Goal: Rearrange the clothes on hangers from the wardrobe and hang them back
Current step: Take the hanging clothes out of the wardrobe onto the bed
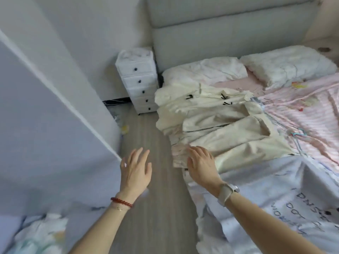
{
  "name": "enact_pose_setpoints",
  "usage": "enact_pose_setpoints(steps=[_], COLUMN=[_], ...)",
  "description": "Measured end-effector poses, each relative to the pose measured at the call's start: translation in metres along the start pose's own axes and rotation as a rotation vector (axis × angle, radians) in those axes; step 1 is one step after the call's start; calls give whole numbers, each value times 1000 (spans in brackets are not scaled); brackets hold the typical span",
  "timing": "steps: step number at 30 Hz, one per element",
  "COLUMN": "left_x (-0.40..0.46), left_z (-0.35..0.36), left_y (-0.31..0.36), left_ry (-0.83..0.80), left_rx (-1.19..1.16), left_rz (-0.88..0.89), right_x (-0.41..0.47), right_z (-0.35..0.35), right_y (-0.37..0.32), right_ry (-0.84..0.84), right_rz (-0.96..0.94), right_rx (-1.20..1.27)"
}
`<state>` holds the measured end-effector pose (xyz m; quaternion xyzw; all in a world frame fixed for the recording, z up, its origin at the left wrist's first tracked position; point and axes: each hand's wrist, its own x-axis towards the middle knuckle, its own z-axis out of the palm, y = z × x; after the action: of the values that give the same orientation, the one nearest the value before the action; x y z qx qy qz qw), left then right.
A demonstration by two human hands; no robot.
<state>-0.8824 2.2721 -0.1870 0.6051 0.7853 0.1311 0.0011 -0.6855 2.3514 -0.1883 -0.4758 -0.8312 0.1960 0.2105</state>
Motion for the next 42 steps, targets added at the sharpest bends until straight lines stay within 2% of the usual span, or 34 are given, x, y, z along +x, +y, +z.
enact_pose_setpoints(steps=[5, 10, 17, 29, 32, 35, 37, 39, 40, 42], left_x=[-106, -231, -363, -501, -522, -532, -540, -547, -550, -551], left_z=[-78, -149, -215, -304, -327, -341, -343, -339, -336, -334], left_y=[-153, -245, -294, -330, -340, -347, -353, -358, -360, -362], left_ry=[197, 385, 648, 927, 927, 819, 710, 641, 617, 589], left_rx=[71, 180, 381, 749, 760, 722, 633, 570, 562, 581], left_rz=[-345, -688, -1028, -1532, -1666, -1746, -1810, -1848, -1854, -1852], right_x=[5, -31, -94, -190, -214, -243, -263, -280, -284, -287], right_z=[84, 150, 205, 244, 234, 222, 216, 213, 212, 215], right_y=[-170, -321, -481, -676, -728, -771, -789, -798, -800, -802], right_ry=[-197, -390, -594, -1006, -1154, -1358, -1603, -1843, -1903, -1870], right_rz=[-332, -640, -977, -1285, -1276, -1163, -977, -704, -593, -506], right_rx=[81, 217, 327, 633, 731, 770, 765, 823, 857, 913])
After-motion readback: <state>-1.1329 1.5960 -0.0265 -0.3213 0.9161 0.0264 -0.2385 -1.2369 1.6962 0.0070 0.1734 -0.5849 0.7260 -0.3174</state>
